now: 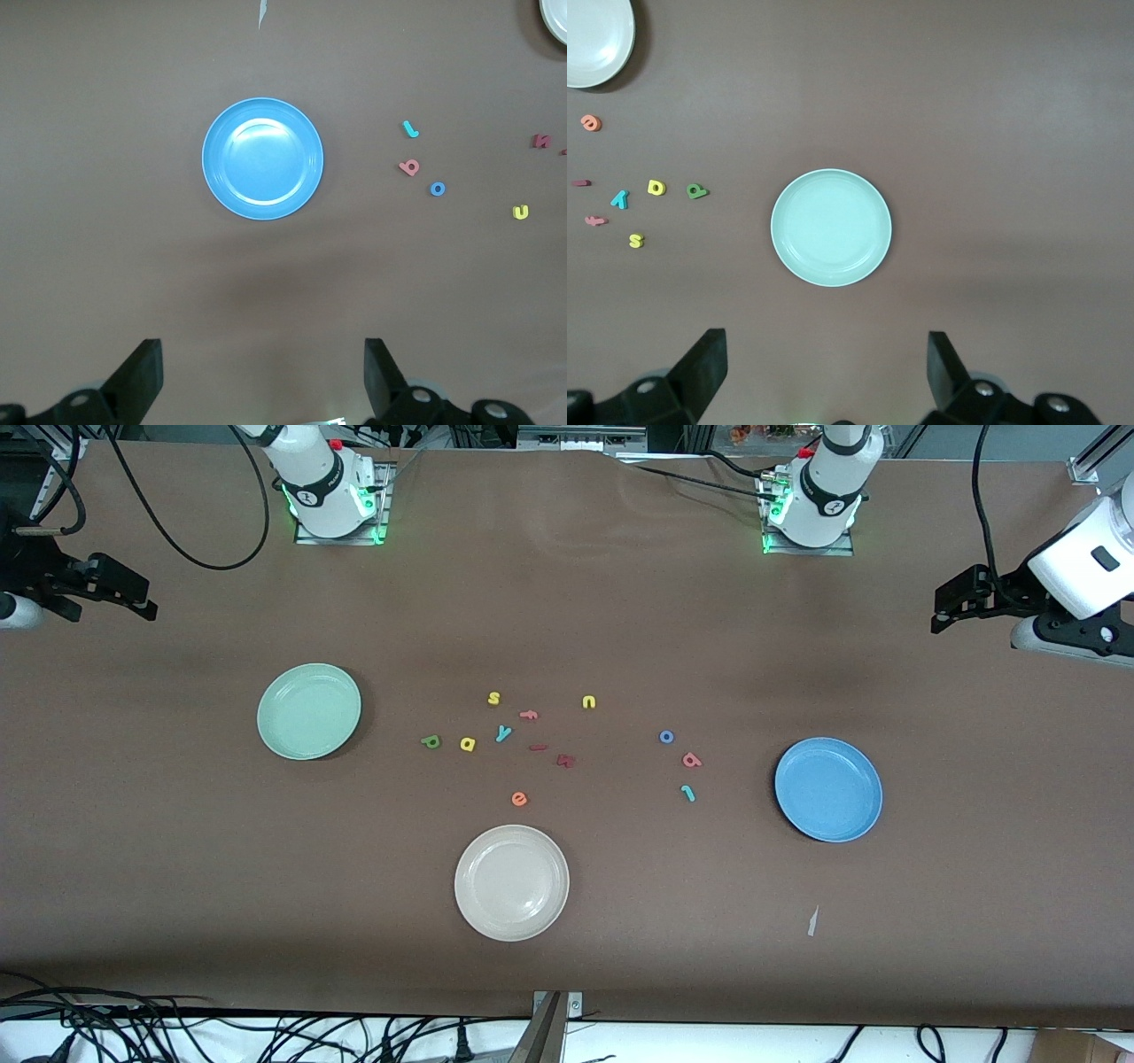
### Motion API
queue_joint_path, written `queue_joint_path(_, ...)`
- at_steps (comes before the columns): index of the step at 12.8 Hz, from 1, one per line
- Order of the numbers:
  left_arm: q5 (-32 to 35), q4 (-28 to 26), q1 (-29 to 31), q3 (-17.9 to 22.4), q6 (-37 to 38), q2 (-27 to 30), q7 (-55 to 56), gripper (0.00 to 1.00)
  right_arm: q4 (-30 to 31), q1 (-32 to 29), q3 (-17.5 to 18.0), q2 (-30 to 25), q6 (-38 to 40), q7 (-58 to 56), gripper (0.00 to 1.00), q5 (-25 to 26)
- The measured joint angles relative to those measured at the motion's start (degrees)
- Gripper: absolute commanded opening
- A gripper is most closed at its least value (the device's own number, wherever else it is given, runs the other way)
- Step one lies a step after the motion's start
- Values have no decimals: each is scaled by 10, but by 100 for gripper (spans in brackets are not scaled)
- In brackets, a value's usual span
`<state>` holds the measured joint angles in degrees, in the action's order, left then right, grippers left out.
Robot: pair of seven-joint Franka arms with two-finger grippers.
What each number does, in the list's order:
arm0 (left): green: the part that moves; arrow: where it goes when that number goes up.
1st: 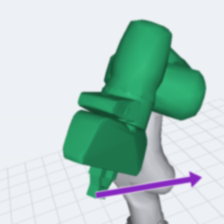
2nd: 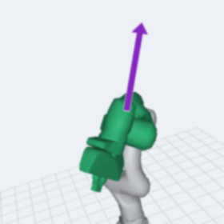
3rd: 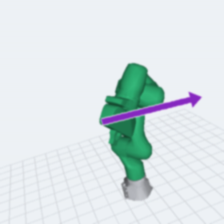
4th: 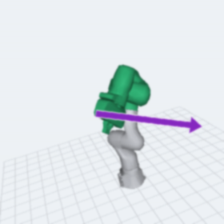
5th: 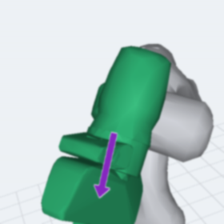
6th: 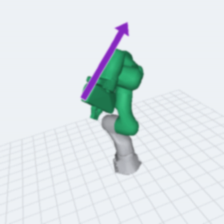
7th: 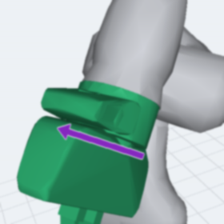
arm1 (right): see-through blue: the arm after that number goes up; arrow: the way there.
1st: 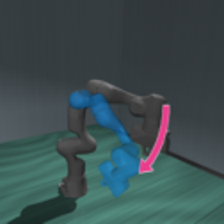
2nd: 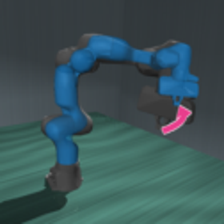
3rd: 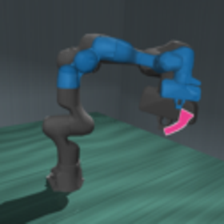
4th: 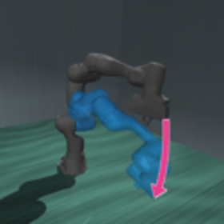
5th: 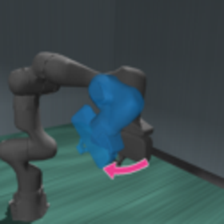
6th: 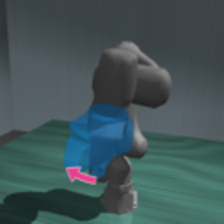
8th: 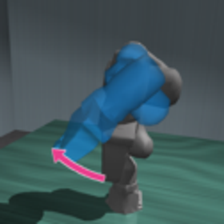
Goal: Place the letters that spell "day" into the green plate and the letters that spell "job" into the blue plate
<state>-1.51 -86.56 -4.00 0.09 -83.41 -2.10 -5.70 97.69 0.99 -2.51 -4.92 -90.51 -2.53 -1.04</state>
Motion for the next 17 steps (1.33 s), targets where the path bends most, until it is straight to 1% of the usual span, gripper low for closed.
queue_joint_path(13, 0, 0, 0, -1, 0, 0, 0, 100, 0, 0, 0, 0, 6, 0, 100, 0)
queue_joint_path(17, 0, 0, 0, -1, 0, 0, 0, 100, 0, 4, 3, 14, 9, 0, 100, 0)
